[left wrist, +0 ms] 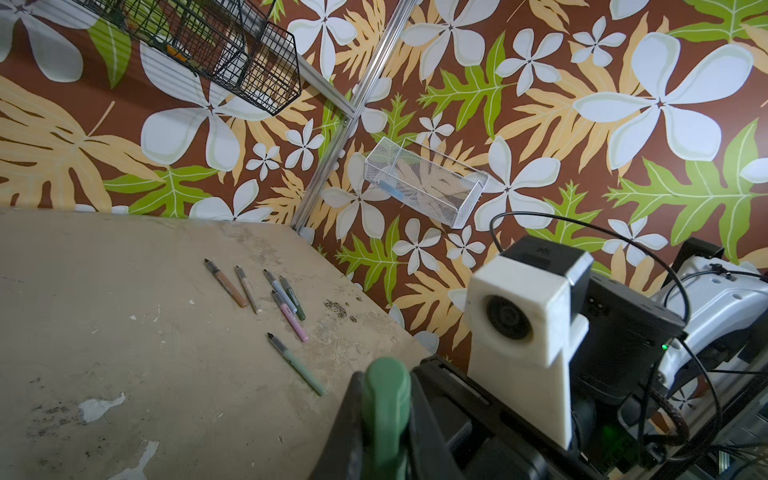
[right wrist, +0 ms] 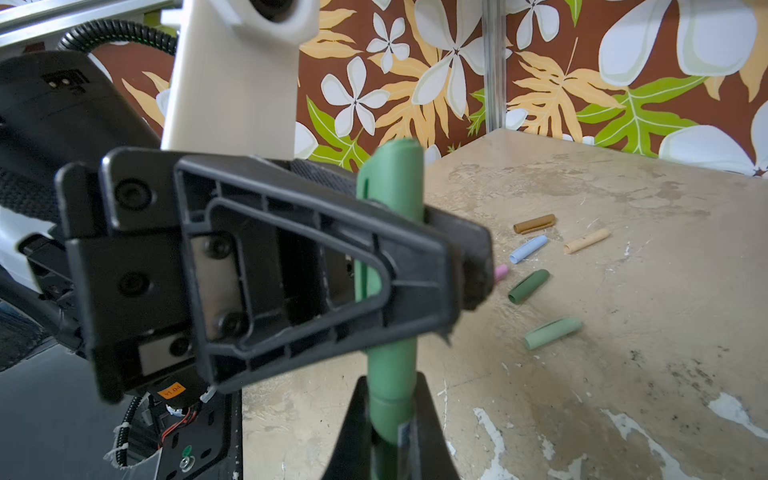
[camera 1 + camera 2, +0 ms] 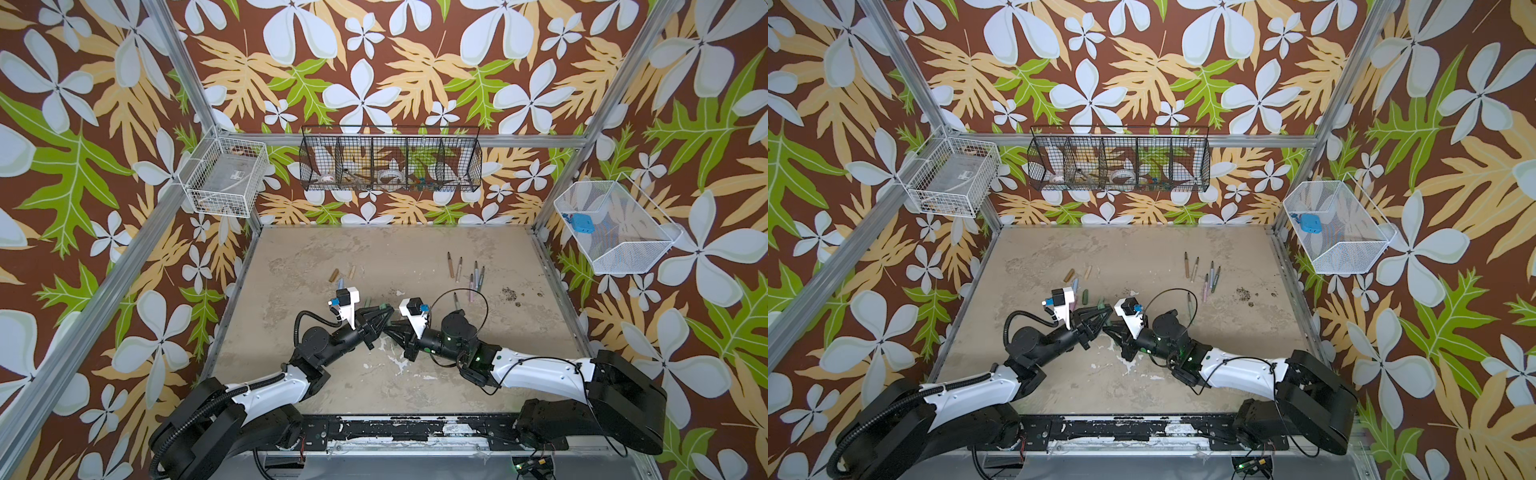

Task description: Open the pen caps

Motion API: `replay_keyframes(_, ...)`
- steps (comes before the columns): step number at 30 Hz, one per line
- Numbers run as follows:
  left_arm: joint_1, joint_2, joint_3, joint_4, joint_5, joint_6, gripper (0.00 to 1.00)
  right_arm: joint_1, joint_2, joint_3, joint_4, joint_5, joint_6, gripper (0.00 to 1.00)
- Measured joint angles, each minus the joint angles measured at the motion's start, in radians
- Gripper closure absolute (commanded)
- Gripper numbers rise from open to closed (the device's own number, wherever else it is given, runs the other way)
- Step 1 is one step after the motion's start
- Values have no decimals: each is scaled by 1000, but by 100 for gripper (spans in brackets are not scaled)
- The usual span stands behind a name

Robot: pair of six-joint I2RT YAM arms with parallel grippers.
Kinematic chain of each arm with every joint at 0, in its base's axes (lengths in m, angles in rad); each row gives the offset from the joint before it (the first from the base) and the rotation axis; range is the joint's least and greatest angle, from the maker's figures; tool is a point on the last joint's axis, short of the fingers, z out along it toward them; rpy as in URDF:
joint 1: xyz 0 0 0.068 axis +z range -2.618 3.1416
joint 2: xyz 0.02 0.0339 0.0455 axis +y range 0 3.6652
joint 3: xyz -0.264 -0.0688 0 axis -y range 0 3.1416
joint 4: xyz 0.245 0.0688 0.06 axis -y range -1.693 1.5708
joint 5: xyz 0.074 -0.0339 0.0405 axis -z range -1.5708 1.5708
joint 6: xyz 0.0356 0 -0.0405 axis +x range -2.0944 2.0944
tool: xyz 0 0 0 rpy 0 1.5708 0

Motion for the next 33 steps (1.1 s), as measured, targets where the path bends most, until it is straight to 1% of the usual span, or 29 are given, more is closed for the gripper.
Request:
replay_keyframes(5, 15, -13, -10, 0, 13, -3, 100, -7, 29, 14, 15, -51, -7, 100)
replay_keyframes(11, 29, -28, -15, -9, 10, 0, 100, -29, 82, 31, 63, -146, 14, 100)
replay_keyframes(19, 39, -47, -24, -16, 35, -4, 100, -89, 143, 23, 177, -332, 88, 100)
replay_keyframes(27, 47, -51, -30, -25, 70, -25, 100, -161, 244, 12, 357, -548, 223, 100)
replay_keyframes(30, 51, -56, -30, -25, 79, -29, 100, -169, 251, 14, 378, -574, 240, 100)
replay_keyframes(33, 53, -56, -30, -23, 80, -31, 100, -162, 216, 27, 299, -555, 204, 100)
